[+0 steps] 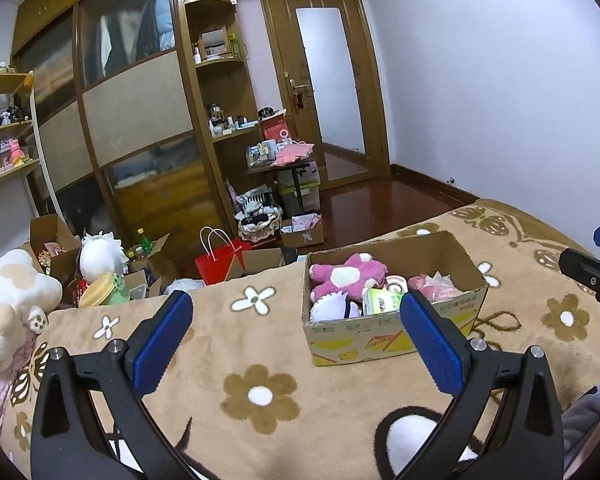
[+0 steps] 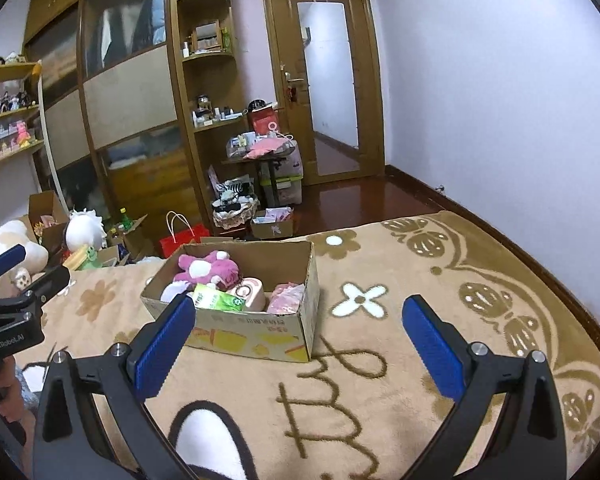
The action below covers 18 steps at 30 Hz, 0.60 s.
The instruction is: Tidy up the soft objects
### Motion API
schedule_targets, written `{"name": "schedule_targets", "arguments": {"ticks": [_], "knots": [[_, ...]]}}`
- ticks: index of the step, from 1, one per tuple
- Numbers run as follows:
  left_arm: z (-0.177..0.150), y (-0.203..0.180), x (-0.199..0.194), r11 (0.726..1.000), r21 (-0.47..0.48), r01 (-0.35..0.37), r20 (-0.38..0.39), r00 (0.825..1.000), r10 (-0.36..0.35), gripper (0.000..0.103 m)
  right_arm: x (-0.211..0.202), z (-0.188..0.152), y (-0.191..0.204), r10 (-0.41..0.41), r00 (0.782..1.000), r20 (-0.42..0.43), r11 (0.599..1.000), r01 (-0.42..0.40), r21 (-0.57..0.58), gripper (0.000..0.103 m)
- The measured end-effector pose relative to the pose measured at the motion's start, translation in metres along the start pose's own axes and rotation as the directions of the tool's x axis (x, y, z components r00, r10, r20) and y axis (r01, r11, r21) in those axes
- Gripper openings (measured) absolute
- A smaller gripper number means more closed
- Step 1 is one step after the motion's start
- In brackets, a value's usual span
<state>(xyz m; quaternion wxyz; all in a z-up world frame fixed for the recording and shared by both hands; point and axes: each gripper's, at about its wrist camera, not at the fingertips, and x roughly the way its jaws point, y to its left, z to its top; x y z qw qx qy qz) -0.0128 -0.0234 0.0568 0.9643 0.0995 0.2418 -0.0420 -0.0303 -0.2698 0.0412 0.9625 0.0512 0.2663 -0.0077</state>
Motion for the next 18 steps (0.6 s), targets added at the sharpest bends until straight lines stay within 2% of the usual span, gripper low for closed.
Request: {"name": "schedule_targets", "arguments": {"ticks": [18], "knots": [[-0.0046,0.0014,0.0041,1.000,-0.009,-0.005,-0.024,1.000,0.005,0.102,0.0057,-0.0040,-0.0023,-0.009,1.000,-0.028,1.000,0.009,-0.011,0.103]]}}
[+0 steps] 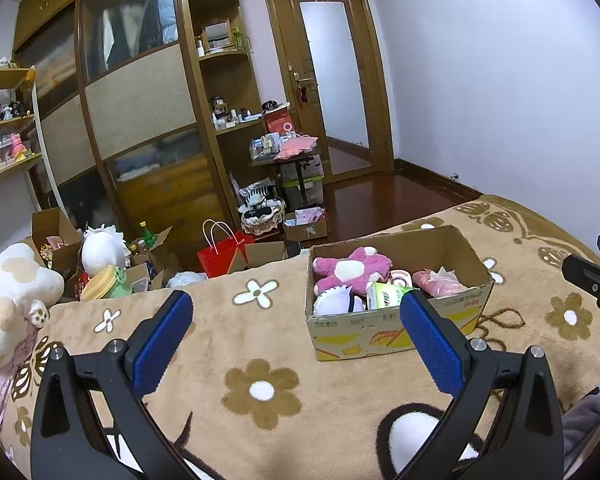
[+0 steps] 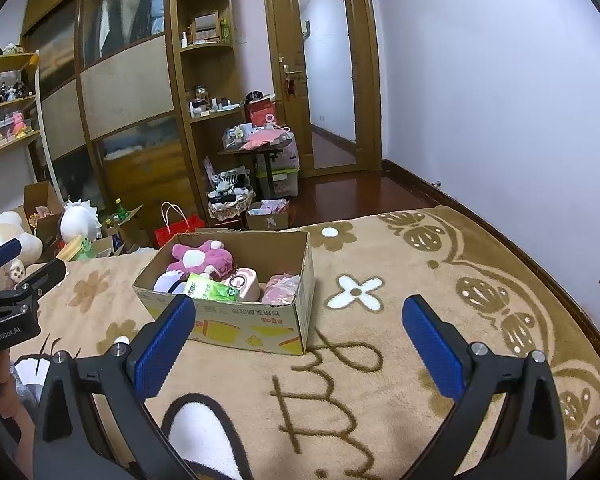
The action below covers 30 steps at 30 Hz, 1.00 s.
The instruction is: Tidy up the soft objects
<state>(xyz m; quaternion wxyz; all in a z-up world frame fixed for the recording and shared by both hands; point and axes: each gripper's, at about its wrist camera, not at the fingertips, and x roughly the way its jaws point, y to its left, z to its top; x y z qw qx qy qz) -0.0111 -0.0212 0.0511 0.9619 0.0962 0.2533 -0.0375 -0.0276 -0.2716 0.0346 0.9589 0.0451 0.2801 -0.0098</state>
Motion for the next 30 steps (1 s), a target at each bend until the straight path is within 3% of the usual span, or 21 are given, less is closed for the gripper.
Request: {"name": "schedule_targets", "arguments": {"ticks": [30], "knots": [[-0.0002,-0.0025,0.0059,1.000,0.005,0.027,-0.036,0.999,-0.027,0.102,0.0002,-0.0013,0.0042,-0.004,1.000,-0.004,1.000,0.004,-0.005,0.103]]}}
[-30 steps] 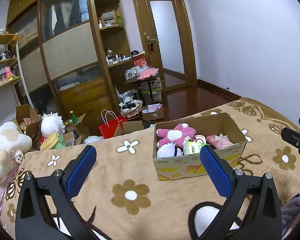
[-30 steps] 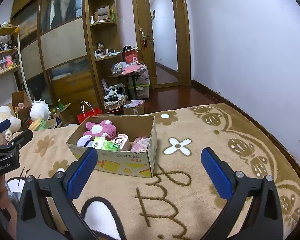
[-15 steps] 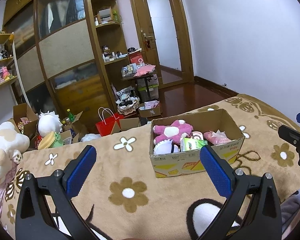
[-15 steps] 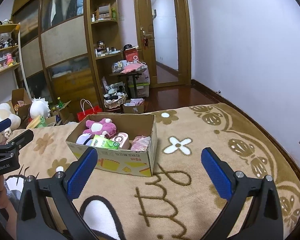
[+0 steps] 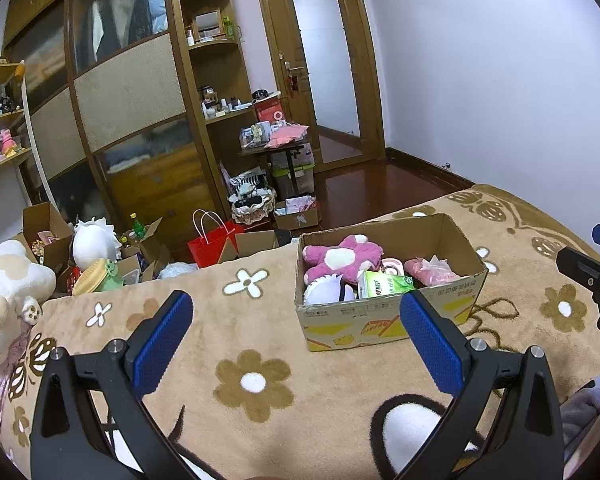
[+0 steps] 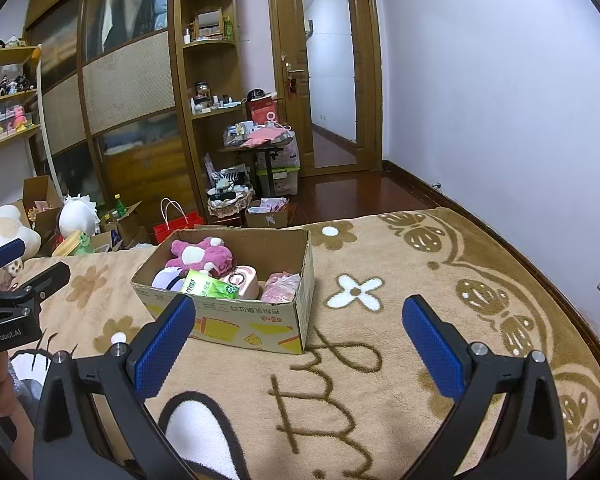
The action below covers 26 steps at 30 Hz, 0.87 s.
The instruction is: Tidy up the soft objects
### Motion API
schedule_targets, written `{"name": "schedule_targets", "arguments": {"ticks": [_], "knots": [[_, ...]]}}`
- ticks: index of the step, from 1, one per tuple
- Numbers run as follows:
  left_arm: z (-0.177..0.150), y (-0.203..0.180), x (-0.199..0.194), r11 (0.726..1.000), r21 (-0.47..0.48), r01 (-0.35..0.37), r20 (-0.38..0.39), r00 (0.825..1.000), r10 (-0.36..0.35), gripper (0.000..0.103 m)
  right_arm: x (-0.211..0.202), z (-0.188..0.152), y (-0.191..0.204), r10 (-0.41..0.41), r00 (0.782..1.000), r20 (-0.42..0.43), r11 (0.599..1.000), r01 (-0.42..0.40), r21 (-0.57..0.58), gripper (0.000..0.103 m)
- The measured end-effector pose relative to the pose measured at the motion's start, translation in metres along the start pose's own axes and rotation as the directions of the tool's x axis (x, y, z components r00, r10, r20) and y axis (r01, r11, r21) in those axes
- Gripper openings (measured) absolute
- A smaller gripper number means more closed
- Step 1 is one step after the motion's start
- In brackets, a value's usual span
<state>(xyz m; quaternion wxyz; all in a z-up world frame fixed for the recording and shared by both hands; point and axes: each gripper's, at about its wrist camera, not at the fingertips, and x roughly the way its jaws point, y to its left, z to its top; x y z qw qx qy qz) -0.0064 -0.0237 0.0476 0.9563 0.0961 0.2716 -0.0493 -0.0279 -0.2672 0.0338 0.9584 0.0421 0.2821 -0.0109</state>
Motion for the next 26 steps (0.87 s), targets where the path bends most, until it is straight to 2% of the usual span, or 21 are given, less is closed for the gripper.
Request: {"name": "schedule_targets", "arguments": {"ticks": [26], "knots": [[-0.0055,0.0001,0.0006,1.000,-0.001,-0.001,-0.002,1.000,0.001,0.102,0.0017,-0.0017,-0.0020,-0.002,1.000,-0.001,1.000,0.002,0.001,0.103]]}}
